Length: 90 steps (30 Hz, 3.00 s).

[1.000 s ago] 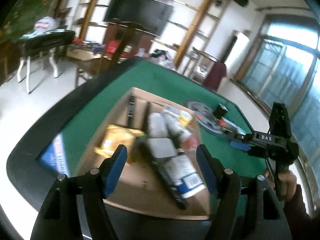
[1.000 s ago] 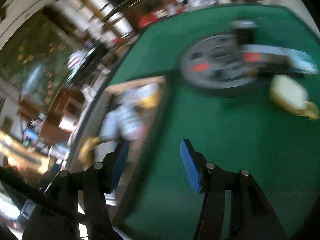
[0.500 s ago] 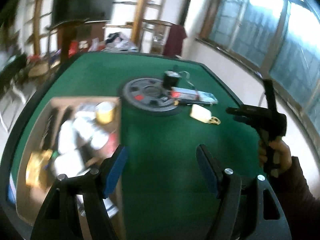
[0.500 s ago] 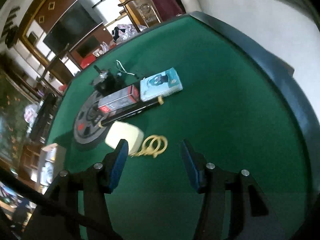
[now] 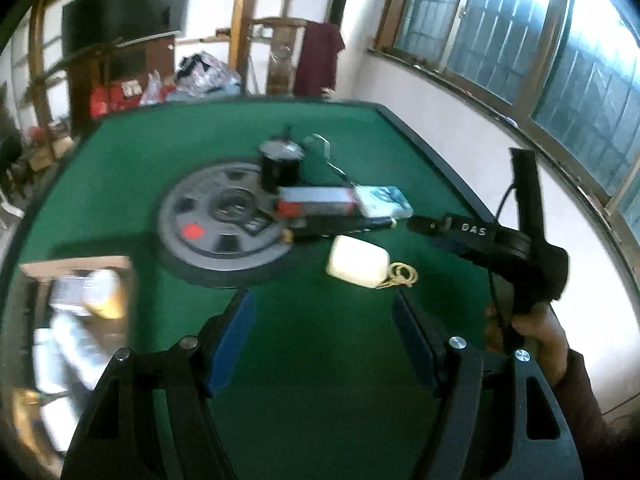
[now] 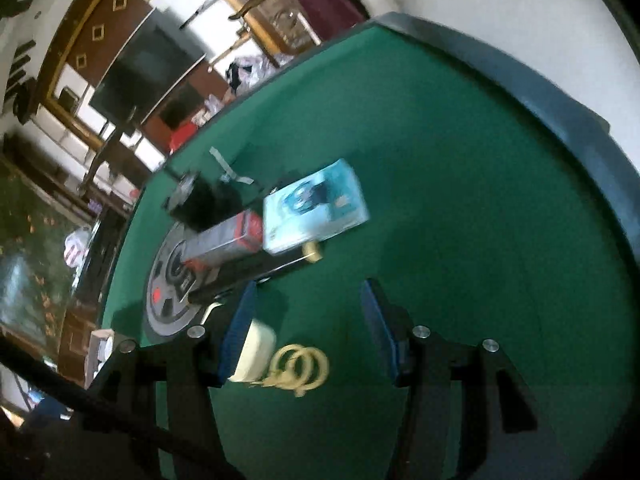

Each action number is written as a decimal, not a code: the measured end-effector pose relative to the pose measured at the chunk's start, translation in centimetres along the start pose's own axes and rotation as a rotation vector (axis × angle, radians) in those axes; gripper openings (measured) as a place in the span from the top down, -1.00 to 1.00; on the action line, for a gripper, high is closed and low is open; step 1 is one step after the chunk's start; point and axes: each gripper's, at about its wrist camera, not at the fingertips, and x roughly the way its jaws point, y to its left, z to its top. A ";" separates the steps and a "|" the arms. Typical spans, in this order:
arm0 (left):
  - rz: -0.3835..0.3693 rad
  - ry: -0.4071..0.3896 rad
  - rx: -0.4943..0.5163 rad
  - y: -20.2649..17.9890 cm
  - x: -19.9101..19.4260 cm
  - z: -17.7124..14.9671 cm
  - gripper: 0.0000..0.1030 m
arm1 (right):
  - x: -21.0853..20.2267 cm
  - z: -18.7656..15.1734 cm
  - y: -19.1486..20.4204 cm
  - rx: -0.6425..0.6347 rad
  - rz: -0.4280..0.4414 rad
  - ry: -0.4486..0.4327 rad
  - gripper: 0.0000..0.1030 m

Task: Organize objects
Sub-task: 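Move both tools from the tray to the loose items beside the dial, then grasp the red-and-white box with the left tool while the right tool grasps a black marker, then carry the red-and-white box and black marker over the tray with both tools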

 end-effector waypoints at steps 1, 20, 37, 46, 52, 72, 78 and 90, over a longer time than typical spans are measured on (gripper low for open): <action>0.004 0.010 0.004 -0.5 1.1 0.0 -0.27 | -0.6 0.0 -0.5 -0.006 -0.025 -0.024 -0.03; 0.016 0.005 0.307 -0.4 14.0 9.3 -0.27 | -1.6 1.2 -4.0 0.155 -0.009 -0.044 -0.13; -0.119 0.216 0.410 -1.8 14.9 6.1 0.48 | -0.6 1.0 -3.2 0.107 -0.060 -0.028 -0.13; 0.005 0.132 0.394 -2.5 13.5 3.7 0.51 | -0.5 0.9 -3.1 0.096 -0.069 -0.031 -0.13; -0.015 0.130 0.264 -0.1 9.7 1.6 0.57 | -0.7 0.9 -2.9 0.082 -0.051 -0.037 -0.13; 0.031 -0.143 -0.091 9.8 -7.8 -5.7 0.56 | 6.7 -3.2 11.0 -0.326 -0.229 0.187 -0.09; 0.084 -0.180 -0.177 14.4 -9.8 -7.6 0.56 | 7.4 -5.0 12.9 -0.431 -0.357 0.173 0.68; 0.081 -0.198 -0.298 18.7 -10.6 -11.4 0.55 | 1.5 -8.0 11.1 -0.280 -0.106 0.116 0.77</action>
